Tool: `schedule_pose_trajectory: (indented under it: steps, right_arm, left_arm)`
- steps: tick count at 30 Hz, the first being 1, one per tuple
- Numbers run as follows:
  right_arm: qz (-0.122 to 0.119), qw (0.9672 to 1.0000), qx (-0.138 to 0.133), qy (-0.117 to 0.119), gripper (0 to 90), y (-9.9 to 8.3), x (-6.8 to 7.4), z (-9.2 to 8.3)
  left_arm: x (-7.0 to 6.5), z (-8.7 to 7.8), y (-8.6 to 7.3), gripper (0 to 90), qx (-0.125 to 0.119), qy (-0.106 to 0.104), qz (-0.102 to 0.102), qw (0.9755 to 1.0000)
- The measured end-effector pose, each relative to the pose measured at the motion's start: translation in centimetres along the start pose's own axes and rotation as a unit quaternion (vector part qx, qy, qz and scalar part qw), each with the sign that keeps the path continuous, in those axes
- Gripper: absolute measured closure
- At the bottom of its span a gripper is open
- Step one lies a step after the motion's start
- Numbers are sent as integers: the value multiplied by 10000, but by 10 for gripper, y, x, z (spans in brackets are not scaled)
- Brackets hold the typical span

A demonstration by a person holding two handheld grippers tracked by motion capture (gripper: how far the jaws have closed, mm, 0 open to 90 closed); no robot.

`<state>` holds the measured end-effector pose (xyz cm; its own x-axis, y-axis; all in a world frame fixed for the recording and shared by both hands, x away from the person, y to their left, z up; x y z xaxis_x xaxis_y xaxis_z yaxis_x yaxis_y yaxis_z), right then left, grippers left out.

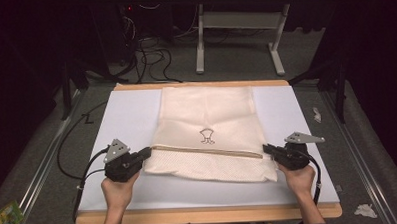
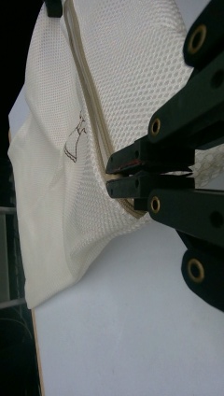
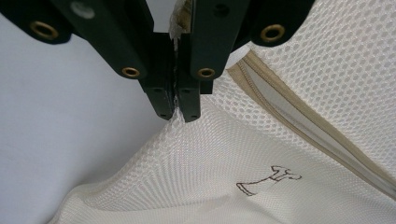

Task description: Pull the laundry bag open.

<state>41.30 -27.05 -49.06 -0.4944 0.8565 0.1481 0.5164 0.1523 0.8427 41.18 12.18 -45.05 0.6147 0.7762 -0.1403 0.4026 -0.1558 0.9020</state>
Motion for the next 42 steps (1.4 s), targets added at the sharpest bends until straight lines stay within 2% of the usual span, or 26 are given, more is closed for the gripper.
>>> schedule_pose_trajectory:
  steps: [11, 13, 14, 21, 26, 36, 42]
  right_arm:
    - [-20, 10000, -36, -21, 890, 1, -2, -2]
    - [-52, 10000, -54, -60, 891, 1, -3, -3]
    - [7, 10000, -60, -73, 890, 0, -5, -4]
    - [-25, 9999, -72, -82, 891, 2, -5, -6]
    - [13, 10000, -84, -49, 888, 1, -6, -10]
    - [10, 10000, -27, 1, 880, -5, -4, -9]
    - [-61, 10000, 55, -49, 875, -10, -5, -8]
  left_arm:
    - [1, 0, -2, 873, 77, -2, 43, 10000]
    - [3, 0, -4, 873, 151, 110, 112, 9998]
    - [5, -2, -7, 874, 172, 43, 29, 9998]
    - [7, -2, -12, 873, 228, 105, 39, 9997]
    - [2, -2, -13, 871, 221, -20, 12, 9998]
    - [-1, -2, -23, 868, 342, -87, 30, 9994]
    - [-2, -2, -28, 867, 401, -95, 43, 9991]
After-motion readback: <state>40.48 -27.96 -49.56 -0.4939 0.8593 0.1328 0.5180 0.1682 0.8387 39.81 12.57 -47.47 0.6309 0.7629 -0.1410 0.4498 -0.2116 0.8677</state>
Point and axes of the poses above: each handheld gripper's, and its own axes: z roughly forward along the jaws, y roughly out of its top, x roughly to its left, the point moved 10 cm from there along z, roughly forward along the jaws, and after that the axes turned 3 degrees about -x, right-handed, at the moved point
